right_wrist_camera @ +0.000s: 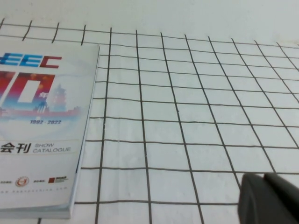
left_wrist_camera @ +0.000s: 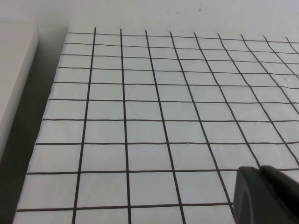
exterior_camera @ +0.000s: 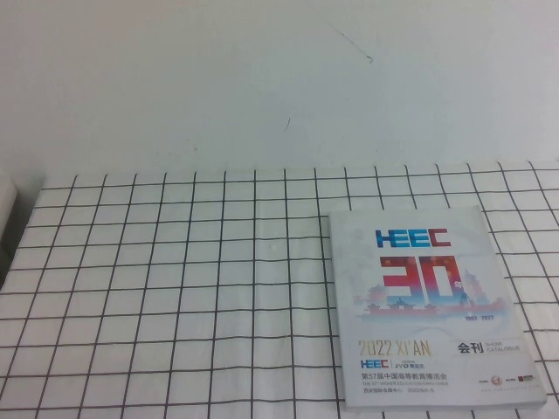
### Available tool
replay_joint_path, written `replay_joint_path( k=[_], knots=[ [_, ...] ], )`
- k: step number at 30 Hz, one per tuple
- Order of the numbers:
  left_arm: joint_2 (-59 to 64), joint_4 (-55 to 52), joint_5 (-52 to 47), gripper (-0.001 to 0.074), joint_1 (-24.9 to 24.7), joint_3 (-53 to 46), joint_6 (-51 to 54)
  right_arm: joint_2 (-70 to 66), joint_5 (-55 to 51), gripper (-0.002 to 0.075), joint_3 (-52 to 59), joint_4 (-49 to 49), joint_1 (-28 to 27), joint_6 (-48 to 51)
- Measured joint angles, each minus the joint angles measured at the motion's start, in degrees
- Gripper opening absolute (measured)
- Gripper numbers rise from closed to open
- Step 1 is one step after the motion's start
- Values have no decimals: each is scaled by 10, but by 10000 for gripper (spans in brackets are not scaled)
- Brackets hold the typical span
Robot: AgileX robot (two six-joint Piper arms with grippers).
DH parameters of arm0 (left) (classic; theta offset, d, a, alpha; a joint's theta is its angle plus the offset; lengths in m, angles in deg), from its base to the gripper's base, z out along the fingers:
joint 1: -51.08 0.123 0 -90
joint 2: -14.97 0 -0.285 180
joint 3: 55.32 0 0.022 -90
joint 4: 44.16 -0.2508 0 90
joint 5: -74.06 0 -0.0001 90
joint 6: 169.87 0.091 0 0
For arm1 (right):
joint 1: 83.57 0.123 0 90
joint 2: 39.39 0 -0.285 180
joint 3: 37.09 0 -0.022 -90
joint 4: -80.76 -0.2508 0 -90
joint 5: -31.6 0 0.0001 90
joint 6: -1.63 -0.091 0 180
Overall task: Close book
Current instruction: 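Close the open booklet and leave it lying on the table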
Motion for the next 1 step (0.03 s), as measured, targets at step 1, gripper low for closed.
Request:
replay_joint_path(
  k=[1],
  knots=[
    [0,0,0,-4,0,0,0,0,1,-3,1,0,0,0]
  ],
)
